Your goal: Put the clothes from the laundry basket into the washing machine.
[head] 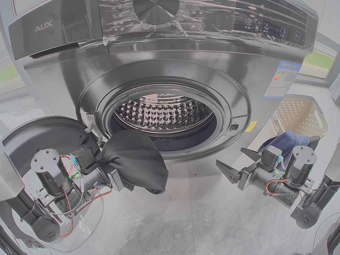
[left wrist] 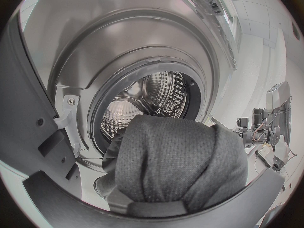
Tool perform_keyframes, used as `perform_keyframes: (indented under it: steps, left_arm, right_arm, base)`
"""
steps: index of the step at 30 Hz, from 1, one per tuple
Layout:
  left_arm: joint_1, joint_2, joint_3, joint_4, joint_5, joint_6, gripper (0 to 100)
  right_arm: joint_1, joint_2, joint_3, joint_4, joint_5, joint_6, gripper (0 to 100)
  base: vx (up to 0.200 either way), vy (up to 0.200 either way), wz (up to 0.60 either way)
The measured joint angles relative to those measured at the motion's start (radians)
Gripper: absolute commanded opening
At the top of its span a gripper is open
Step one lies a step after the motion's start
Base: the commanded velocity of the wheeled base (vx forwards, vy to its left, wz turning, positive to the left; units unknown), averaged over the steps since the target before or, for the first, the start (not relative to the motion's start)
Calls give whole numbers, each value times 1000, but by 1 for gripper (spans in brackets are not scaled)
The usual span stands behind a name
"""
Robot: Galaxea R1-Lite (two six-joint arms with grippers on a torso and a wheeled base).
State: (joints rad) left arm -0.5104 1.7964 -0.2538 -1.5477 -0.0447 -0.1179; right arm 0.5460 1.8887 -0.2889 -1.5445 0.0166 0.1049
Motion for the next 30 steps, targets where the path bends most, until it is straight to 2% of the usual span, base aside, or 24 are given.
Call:
perform_keyframes:
  steps: [15,21,28,30]
  left_arm:
    - [-3,6,-4,0,2,3,0]
    - [-25,22,-12,0,13,31,0]
    - [-37,29,-4,0,14,31,0]
    - [-36,29,-3,0,14,29,0]
  right_arm:
    - [20,0,2,0,-1,1,100]
    - [52,-1,1,0,-18,2,100]
    - [65,-4,2,0,-20,4,100]
    - [66,-4,2,0,-20,4,100]
  base:
    - [0,0,0]
    - [0,0,0]
    - [0,0,0]
    - [200,0,0]
